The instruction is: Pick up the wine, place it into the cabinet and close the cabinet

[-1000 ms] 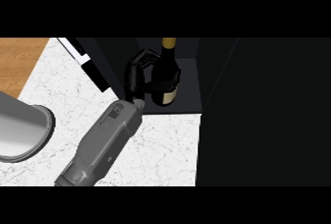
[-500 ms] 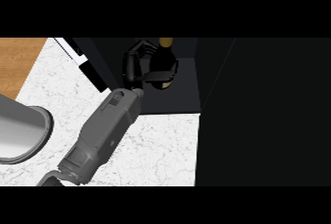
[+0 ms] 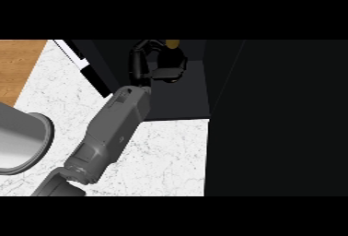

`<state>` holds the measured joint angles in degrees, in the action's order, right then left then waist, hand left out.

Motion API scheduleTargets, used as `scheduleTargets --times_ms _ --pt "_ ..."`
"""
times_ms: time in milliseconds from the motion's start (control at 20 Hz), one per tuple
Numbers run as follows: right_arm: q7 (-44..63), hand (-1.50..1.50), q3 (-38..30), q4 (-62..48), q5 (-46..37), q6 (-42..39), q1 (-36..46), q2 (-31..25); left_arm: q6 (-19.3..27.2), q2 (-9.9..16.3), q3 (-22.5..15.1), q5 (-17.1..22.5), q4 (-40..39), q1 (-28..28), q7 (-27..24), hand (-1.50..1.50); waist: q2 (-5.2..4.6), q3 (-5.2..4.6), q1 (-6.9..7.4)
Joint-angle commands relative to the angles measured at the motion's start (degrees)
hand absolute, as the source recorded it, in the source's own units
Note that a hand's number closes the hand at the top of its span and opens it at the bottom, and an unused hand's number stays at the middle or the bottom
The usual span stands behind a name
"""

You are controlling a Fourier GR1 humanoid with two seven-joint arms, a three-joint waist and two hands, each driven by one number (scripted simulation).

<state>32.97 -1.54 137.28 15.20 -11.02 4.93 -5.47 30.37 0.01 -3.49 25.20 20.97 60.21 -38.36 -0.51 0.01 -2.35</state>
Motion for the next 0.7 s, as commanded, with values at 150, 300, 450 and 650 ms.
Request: scheduleTargets --times_ms 150,300,450,650 --pt "0.4 -1.50 3.0 3.9 0.9 -0.5 -2.3 1.1 -4.1 0.5 6.1 4.7 -4.4 3.4 0.1 1.50 -0.31 -0.05 -0.43" --pt "1.9 -1.50 -0.1 4.5 4.4 0.2 -0.3 0.0 -5.3 0.0 7.1 5.8 -6.0 0.8 -4.9 1.50 -0.61 -0.08 -1.07" --pt "4.6 -1.50 0.5 5.6 3.7 1.0 0.4 -0.7 -5.7 1.1 6.9 5.4 -7.9 2.4 -4.2 1.50 -0.51 -0.09 -0.99" --pt "3.9 -1.50 2.0 7.6 3.2 0.6 -2.3 0.1 -4.5 0.5 7.5 5.5 -9.1 3.3 -4.4 1.50 -0.31 -0.06 -0.95"
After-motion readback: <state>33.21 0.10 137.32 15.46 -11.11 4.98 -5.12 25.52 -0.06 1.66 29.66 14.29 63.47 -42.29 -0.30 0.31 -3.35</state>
